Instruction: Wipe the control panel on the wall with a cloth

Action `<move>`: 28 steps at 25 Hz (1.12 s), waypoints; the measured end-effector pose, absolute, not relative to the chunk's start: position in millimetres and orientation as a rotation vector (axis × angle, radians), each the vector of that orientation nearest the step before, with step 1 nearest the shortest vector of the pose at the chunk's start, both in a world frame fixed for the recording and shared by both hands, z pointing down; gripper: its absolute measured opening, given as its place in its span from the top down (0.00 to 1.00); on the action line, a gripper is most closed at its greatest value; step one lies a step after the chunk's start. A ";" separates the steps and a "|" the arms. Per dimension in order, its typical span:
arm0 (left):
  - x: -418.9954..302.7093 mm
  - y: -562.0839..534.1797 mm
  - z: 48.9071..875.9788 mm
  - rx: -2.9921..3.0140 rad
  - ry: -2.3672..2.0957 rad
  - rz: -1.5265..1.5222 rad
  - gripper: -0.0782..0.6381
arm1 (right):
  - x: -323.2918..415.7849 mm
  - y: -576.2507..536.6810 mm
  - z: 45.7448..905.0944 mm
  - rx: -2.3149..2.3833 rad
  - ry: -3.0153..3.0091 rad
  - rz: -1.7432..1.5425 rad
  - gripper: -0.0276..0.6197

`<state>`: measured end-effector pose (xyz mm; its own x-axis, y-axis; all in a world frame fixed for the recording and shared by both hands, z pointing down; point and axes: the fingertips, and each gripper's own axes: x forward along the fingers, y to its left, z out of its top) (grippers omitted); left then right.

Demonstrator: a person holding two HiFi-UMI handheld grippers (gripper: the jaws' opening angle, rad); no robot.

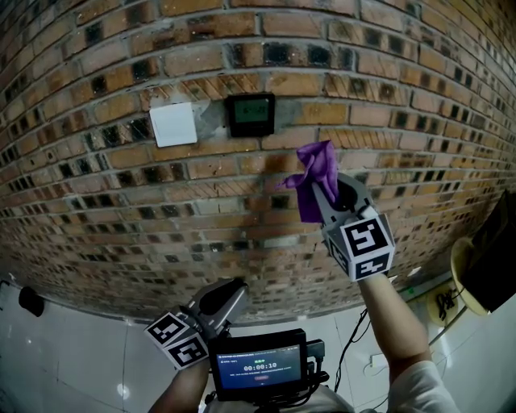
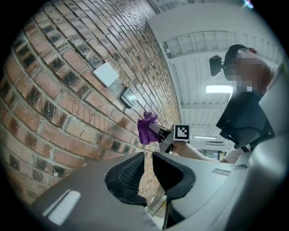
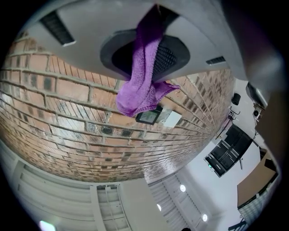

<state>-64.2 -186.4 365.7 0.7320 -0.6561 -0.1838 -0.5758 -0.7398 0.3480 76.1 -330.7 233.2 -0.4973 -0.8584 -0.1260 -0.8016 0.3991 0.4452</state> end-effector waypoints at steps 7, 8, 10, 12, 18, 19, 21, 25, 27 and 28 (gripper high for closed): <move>-65.1 -184.8 368.6 2.663 -0.966 -0.430 0.81 | 74.8 -314.9 244.7 1.493 -2.549 -0.658 0.83; -65.1 -184.6 368.9 2.663 -0.966 -0.430 0.81 | 74.7 -312.7 245.5 1.492 -2.552 -0.656 0.83; -65.5 -184.3 369.1 2.663 -0.967 -0.430 0.81 | 74.1 -308.8 246.8 1.486 -2.557 -0.654 0.83; -65.6 -183.9 369.4 2.661 -0.968 -0.428 0.81 | 74.3 -305.2 249.2 1.485 -2.563 -0.644 0.83; -64.9 -183.2 371.9 2.653 -0.962 -0.424 0.81 | 75.6 -293.3 259.1 1.481 -2.574 -0.610 0.83; -64.7 -183.0 372.4 2.652 -0.960 -0.424 0.81 | 76.3 -291.7 261.7 1.482 -2.570 -0.594 0.83; -64.1 -182.3 373.3 2.651 -0.957 -0.423 0.81 | 78.0 -288.8 266.4 1.480 -2.556 -0.568 0.83; -62.7 -181.4 374.4 2.650 -0.951 -0.420 0.81 | 79.1 -283.0 266.9 1.496 -2.586 -0.567 0.83; -61.9 -181.4 375.0 2.650 -0.946 -0.420 0.81 | 78.6 -278.6 268.3 1.495 -2.589 -0.556 0.83; -61.6 -181.5 375.2 2.650 -0.944 -0.420 0.81 | 79.0 -277.0 270.3 1.494 -2.587 -0.549 0.83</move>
